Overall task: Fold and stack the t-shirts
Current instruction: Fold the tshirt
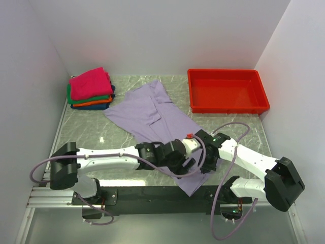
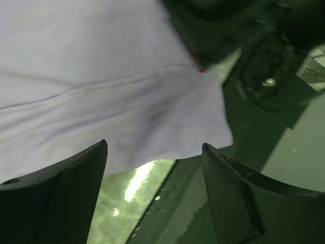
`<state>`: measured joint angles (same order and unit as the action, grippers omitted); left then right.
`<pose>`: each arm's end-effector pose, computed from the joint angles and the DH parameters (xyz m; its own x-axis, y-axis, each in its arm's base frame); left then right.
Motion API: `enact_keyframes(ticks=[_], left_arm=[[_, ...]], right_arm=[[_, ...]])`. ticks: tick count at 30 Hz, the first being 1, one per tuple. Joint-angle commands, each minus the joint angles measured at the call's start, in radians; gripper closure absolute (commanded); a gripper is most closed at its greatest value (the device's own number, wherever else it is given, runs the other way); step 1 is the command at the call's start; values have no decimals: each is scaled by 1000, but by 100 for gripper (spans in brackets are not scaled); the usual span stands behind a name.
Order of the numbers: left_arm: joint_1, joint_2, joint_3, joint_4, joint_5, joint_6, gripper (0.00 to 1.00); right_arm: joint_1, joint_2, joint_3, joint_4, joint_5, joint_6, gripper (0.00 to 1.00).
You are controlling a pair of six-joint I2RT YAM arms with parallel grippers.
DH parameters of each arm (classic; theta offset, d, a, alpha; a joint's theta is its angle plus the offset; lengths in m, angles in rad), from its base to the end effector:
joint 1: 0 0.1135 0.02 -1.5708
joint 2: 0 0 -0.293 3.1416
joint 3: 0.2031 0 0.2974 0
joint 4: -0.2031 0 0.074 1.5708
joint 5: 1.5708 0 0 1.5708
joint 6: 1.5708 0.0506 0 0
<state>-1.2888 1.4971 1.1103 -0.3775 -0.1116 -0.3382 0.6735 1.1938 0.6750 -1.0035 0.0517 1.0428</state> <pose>0.1113 -0.3639 0.2654 -0.4909 0.5097 -0.7065 0.8155 0.5542 -0.1668 0.1586 0.1232 0.1692 -0.9297 0.3618 -0.0690 0.3616 0.9322 0.0159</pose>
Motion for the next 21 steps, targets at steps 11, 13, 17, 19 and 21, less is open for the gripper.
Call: enact_keyframes(ticks=[11,13,17,19,21], left_arm=[[-181,147,60,173,35,-13,8],[-201,172,62,173,-5,-18,8],[-214,239,69,183,-45,-27,11],[-219,267,79,178,-62,-31,12],[-221,279,77,180,-63,-36,14]], right_arm=[[-81,1,-40,74,-9,-116,100],[-86,6,-43,80,-12,-122,100],[-92,4,-61,98,-24,-132,100],[-94,-2,-71,103,-27,-133,100],[-94,-16,-83,106,-30,-132,100]])
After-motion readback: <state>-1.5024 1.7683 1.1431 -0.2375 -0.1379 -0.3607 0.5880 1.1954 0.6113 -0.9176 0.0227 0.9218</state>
